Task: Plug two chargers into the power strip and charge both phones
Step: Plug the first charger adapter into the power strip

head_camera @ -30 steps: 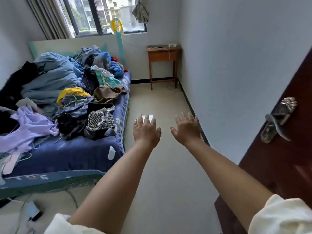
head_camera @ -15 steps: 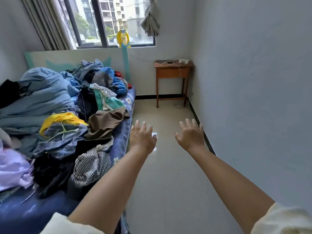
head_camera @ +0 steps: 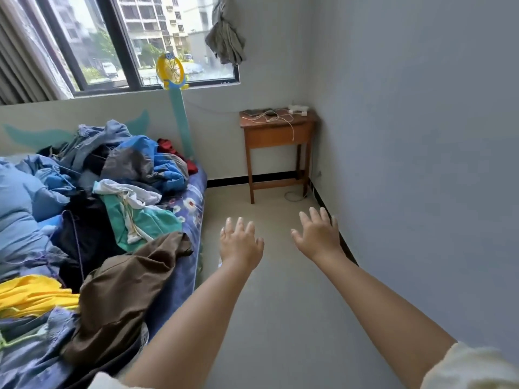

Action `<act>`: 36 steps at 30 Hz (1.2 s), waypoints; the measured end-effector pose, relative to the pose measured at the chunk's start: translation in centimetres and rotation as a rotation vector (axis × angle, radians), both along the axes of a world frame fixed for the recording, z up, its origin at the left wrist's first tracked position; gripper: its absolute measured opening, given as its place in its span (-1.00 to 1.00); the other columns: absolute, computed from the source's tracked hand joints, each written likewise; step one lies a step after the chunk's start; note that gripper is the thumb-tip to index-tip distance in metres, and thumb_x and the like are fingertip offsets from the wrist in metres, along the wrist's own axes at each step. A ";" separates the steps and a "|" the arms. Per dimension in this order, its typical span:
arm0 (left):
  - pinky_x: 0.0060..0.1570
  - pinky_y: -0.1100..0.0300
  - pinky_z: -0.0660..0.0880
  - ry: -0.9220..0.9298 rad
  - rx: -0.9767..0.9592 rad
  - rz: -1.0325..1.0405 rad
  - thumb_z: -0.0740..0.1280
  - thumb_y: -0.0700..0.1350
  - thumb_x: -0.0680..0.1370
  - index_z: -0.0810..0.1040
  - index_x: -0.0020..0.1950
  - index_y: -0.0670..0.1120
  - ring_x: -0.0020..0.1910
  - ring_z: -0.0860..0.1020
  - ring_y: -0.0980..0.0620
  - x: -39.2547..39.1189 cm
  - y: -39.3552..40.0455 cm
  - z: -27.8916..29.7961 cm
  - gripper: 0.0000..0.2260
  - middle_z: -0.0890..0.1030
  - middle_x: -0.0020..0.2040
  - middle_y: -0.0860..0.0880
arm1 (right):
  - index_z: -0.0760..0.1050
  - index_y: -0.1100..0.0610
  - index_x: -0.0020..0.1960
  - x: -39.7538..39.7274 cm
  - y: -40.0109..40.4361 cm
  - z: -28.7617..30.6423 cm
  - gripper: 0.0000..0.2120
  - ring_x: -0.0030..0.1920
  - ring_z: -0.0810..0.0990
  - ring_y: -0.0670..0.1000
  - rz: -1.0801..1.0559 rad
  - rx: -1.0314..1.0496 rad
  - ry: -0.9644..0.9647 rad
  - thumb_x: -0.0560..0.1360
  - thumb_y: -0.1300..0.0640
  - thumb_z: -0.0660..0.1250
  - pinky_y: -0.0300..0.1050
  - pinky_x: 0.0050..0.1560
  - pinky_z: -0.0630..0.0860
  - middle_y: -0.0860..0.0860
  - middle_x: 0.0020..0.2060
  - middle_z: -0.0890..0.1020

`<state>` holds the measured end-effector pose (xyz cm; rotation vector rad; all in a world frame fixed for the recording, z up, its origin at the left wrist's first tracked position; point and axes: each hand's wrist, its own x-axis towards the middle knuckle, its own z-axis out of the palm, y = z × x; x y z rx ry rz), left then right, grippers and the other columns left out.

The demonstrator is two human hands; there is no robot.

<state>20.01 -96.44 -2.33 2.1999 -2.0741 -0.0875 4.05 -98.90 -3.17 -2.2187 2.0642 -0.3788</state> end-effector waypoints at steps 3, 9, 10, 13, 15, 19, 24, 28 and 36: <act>0.43 -0.02 -0.01 0.003 0.007 0.018 0.04 0.05 0.58 0.11 0.44 -0.06 0.48 -0.02 -0.17 1.6 -8.4 0.2 -0.54 0.11 0.50 -0.11 | 0.16 0.12 0.44 1.4 -8.5 0.3 -0.49 0.49 0.02 0.15 0.016 -0.008 0.004 0.56 -0.06 0.12 0.18 0.45 -0.07 0.15 0.48 0.17; 0.43 -0.02 -0.01 0.008 0.008 0.038 0.04 0.06 0.58 0.11 0.44 -0.04 0.48 -0.03 -0.16 5.5 -24.9 -0.4 -0.55 0.11 0.51 -0.10 | 0.16 0.10 0.44 5.0 -25.0 -1.3 -0.50 0.49 0.03 0.11 0.051 0.001 0.028 0.56 -0.06 0.11 0.13 0.46 -0.04 0.11 0.48 0.18; 0.43 -0.02 -0.01 0.005 0.005 0.030 0.04 0.06 0.58 0.11 0.44 -0.04 0.48 -0.03 -0.16 6.2 -27.9 -0.5 -0.55 0.11 0.51 -0.10 | 0.16 0.10 0.43 5.5 -27.9 -1.5 -0.50 0.49 0.03 0.11 0.048 -0.001 0.033 0.56 -0.06 0.11 0.13 0.46 -0.04 0.10 0.48 0.18; 0.43 -0.02 0.00 -0.010 -0.006 -0.010 0.04 0.06 0.58 0.12 0.44 -0.04 0.48 -0.01 -0.17 8.3 -36.8 -0.5 -0.55 0.12 0.50 -0.11 | 0.19 0.10 0.42 7.2 -36.8 -1.7 -0.51 0.49 0.05 0.10 0.014 -0.003 0.017 0.55 -0.06 0.13 0.10 0.46 -0.02 0.10 0.47 0.20; 0.42 -0.02 0.01 -0.023 -0.009 -0.031 0.04 0.06 0.58 0.12 0.44 -0.05 0.48 0.00 -0.17 9.5 -42.9 -0.5 -0.55 0.13 0.50 -0.11 | 0.21 0.10 0.42 8.0 -42.6 -1.5 -0.52 0.48 0.07 0.10 -0.017 -0.009 0.004 0.55 -0.05 0.13 0.10 0.46 -0.01 0.10 0.46 0.22; 0.43 0.00 -0.03 -0.016 0.007 -0.061 0.03 0.07 0.59 0.11 0.45 -0.04 0.48 -0.03 -0.15 10.6 -54.8 -0.5 -0.55 0.11 0.51 -0.09 | 0.22 0.11 0.41 8.4 -53.4 -1.3 -0.52 0.48 0.09 0.09 -0.075 -0.020 -0.009 0.55 -0.04 0.13 0.09 0.45 0.01 0.09 0.46 0.24; 0.43 0.01 -0.04 -0.010 0.016 -0.121 0.02 0.06 0.59 0.10 0.44 -0.03 0.48 -0.02 -0.16 9.3 -68.7 -1.7 -0.56 0.12 0.50 -0.09 | 0.22 0.12 0.41 6.6 -66.3 -2.5 -0.52 0.47 0.09 0.11 -0.139 0.004 -0.021 0.55 -0.03 0.14 0.09 0.45 0.01 0.10 0.46 0.24; 0.43 0.01 -0.01 0.000 0.008 -0.141 0.03 0.05 0.58 0.14 0.43 -0.05 0.48 0.00 -0.16 7.4 -80.6 -3.0 -0.57 0.15 0.49 -0.08 | 0.22 0.11 0.41 4.3 -78.2 -3.9 -0.52 0.47 0.09 0.10 -0.154 0.001 -0.015 0.55 -0.04 0.14 0.08 0.44 0.03 0.09 0.46 0.24; 0.43 0.01 0.03 0.015 0.028 -0.128 0.03 0.06 0.59 0.13 0.43 -0.05 0.47 0.03 -0.16 4.8 -102.4 -3.7 -0.57 0.16 0.49 -0.08 | 0.25 0.13 0.40 -0.8 -100.6 -4.2 -0.54 0.47 0.12 0.12 -0.158 0.028 -0.039 0.55 -0.02 0.15 0.08 0.43 0.09 0.11 0.45 0.26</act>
